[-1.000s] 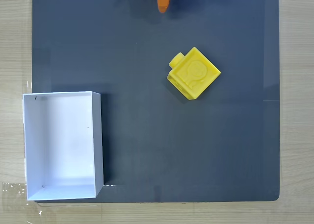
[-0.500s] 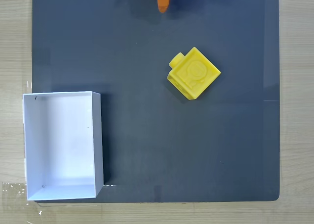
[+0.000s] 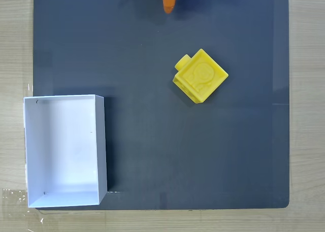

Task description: Grasp a yellow block and put it in the box

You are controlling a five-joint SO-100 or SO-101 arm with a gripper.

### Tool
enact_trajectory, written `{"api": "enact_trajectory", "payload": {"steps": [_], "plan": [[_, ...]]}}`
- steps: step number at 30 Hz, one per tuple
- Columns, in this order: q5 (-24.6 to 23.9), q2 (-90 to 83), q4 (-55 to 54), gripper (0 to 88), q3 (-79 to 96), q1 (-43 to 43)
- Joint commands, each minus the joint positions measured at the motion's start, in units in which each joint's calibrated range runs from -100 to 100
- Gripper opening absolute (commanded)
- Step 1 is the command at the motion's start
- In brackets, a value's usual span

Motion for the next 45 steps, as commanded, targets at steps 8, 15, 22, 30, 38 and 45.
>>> {"api": "enact_trajectory", "payload": {"steps": [8, 15, 22, 30, 38, 45], "plan": [[0.0, -0.1, 0.2, 1.0, 0.2, 0.4], [-0.1, -0.1, 0.2, 1.0, 0.2, 0.8], [0.2, -0.1, 0.2, 1.0, 0.1, 1.2], [0.3, 0.8, -0.4, 1.0, -0.2, 0.5], [0.3, 17.2, -13.0, 1.0, -9.7, 1.1], [0.3, 42.3, -15.0, 1.0, -34.6, 1.2]]}}
